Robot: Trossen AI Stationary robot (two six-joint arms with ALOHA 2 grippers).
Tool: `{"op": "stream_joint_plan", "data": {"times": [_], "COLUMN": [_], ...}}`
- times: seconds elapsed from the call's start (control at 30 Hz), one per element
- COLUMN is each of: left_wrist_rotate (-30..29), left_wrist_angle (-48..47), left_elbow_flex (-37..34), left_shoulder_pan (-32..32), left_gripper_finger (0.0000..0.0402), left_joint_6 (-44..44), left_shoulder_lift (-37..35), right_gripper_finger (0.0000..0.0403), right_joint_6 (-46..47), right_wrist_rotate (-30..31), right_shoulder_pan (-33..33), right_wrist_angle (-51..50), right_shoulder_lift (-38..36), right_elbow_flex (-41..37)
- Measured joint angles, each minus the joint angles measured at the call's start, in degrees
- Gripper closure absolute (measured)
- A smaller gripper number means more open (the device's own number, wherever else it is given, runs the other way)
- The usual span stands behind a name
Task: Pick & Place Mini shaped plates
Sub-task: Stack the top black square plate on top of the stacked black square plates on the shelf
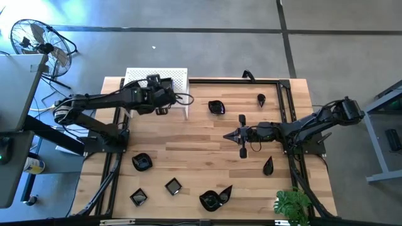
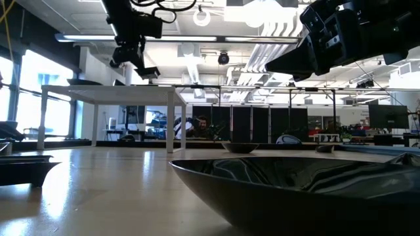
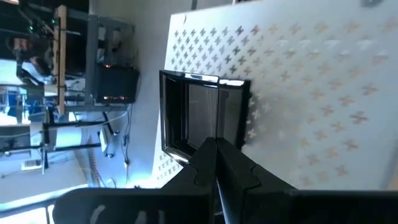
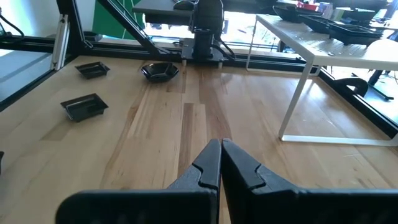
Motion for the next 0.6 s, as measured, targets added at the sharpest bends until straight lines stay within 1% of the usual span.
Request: {"op": "stream_joint_plan", "data": {"times": [0.2, 0.33, 0.47, 0.6], "left_wrist_rotate": [1.15, 4.76, 2.52, 3.55], "left_wrist_angle": [2.06, 2.92, 3.75, 3.85], "left_elbow_flex": [0.0, 0.0, -0.39, -1.75], "left_shoulder_pan": [2.32, 3.27, 3.34, 3.36], "left_gripper_finger": [0.0401, 0.0401, 0.0401, 0.0401], "left_joint_6": [0.66, 0.65, 2.06, 2.54], "left_shoulder_lift": [0.0, 0.0, 0.88, 1.75], "right_gripper_finger": [0.0402, 0.0402, 0.0402, 0.0402], "right_joint_6": [0.0, 0.0, 0.0, 0.0], "right_wrist_rotate": [0.0, 0.01, 0.0, 0.0], "right_shoulder_pan": [-0.01, -0.01, -0.01, 0.0], "right_wrist_angle": [0.0, -0.02, -0.02, -0.07], "right_shoulder_lift": [0.0, 0.0, 0.0, 0.0], "right_elbow_flex": [0.0, 0.0, 0.0, 0.0]}}
